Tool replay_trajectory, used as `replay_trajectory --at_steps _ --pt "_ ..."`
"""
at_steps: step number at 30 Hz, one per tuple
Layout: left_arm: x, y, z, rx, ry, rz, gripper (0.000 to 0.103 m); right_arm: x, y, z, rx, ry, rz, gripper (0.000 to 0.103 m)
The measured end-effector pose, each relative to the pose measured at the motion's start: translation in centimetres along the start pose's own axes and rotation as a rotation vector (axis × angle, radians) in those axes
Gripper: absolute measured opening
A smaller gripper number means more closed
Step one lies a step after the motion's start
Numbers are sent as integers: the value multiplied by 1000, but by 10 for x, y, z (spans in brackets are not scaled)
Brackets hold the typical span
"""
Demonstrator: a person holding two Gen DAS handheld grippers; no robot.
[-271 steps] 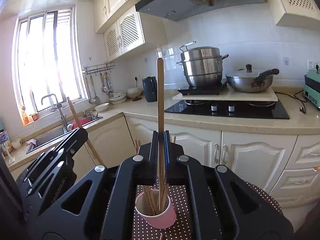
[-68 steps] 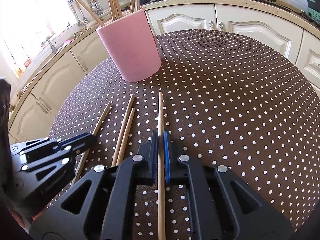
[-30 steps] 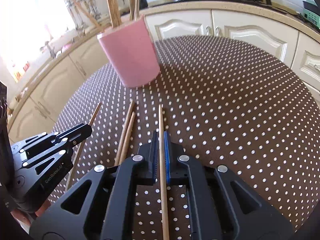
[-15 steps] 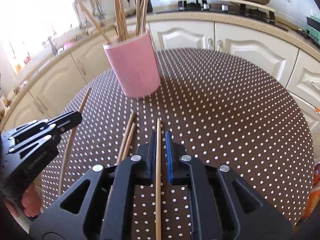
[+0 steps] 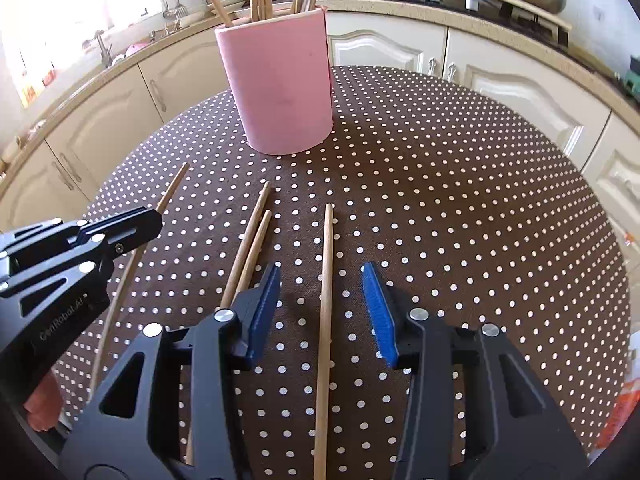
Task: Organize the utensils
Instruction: 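Lift both held chopsticks upright and lower them into the pink cup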
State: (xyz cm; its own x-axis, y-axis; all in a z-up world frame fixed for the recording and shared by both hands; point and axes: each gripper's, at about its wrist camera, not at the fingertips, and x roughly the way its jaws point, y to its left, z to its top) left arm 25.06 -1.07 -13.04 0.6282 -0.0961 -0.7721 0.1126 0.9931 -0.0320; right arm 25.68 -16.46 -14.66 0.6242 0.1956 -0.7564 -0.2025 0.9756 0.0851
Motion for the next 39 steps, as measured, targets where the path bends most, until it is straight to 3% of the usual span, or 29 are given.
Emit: replay_trajectory --at_steps 2,4,10,17,39 --pt "3 1 -1 -6 9 1 6 1 2 1 -7 -5 -37 12" --pt "5 3 -2 -11 18 0 6 1 -3 0 19 -6 -30 6" --pt "-1 3 -1 -15 -3 -12 6 -1 -20 1 96 -16 41 6" --pt "-17 -1 12 -10 -57 -24 6 -38 -33 17 143 -135 102 6" --pt "-94 -21 62 20 -318 -31 6 -130 -46 61 191 -466 89 6"
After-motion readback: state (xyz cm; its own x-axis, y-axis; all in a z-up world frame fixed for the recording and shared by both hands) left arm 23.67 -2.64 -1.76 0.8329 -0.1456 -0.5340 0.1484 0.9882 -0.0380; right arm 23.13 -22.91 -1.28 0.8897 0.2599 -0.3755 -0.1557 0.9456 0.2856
